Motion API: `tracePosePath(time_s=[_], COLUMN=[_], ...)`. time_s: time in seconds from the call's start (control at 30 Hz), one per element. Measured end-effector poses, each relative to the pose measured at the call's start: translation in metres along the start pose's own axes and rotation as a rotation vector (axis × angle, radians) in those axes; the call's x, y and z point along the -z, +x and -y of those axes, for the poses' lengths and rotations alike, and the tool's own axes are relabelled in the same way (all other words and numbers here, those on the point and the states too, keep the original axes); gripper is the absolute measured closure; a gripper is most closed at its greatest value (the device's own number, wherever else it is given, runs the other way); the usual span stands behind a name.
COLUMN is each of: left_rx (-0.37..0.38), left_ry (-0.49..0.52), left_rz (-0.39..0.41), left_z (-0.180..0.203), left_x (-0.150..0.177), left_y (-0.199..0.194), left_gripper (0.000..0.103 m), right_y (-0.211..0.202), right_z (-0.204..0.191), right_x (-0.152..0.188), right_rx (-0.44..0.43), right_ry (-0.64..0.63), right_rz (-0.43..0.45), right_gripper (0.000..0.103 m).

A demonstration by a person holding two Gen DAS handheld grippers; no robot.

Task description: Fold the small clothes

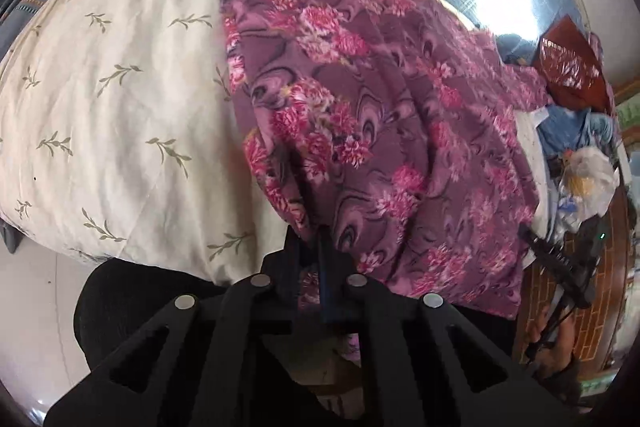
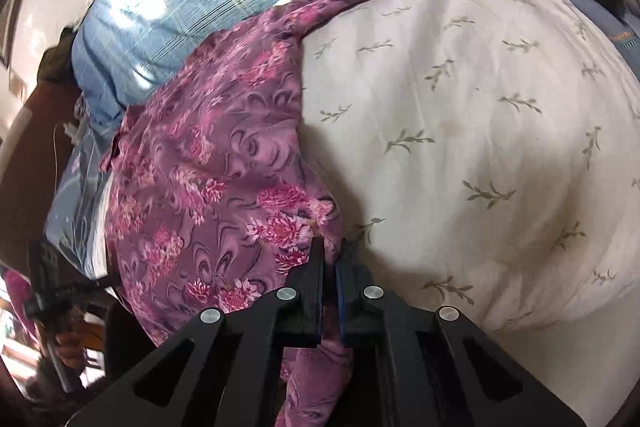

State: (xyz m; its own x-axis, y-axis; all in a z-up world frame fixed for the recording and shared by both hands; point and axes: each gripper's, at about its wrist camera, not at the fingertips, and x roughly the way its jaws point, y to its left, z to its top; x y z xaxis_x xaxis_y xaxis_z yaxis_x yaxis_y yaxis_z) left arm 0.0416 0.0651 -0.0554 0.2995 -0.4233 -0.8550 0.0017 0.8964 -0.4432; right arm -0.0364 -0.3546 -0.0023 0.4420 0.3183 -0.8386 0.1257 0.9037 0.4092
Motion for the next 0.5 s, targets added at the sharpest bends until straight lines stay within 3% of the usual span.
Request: tracePosePath(time_s=[0.07,0.13,0.2,0.27,0.37,0.5], left_rx=[0.027,0.099,0.12,0.125,0.021,-0.132], left_ry=[-0.046,-0.123,-0.16,-0.178,-0.178,-0.283], left_rz=[0.018,0.072,0.131,0.188,0.207,0.031], left_z=[-0.001,-0.011,-0.016,-0.019,-0.026,-0.061], left_x=[-0.009,-0.019,-0.026,-0.033,-0.04,-0.034], left_y=[-0.01,-0.043,-0.076,-0.106,-0.116,-0.063], left_gripper=[0.098,0.098,0.098,0.098,0.097,0.097], right_y=[-0.011,-0.038,-0.07,-0.084,-0.072,-0.008], right_z=[-0.002,-0.006,-0.013,-0.016,-0.007,0.021], right_x=[-0.004,-0.011,-0.019,-0.024,-0.024,-0.009], right_rx=[-0.086,-0.203,-0.27,-0.281,-0.236,-0.084], right_ry=[0.036,0.078,0.078,0.075,0.1,0.169], right_rz=[0.013,0.069,0.144,0.178,0.158,0.031], right_gripper=[0.099,0.099,0.1,0.1,0.1,0.099])
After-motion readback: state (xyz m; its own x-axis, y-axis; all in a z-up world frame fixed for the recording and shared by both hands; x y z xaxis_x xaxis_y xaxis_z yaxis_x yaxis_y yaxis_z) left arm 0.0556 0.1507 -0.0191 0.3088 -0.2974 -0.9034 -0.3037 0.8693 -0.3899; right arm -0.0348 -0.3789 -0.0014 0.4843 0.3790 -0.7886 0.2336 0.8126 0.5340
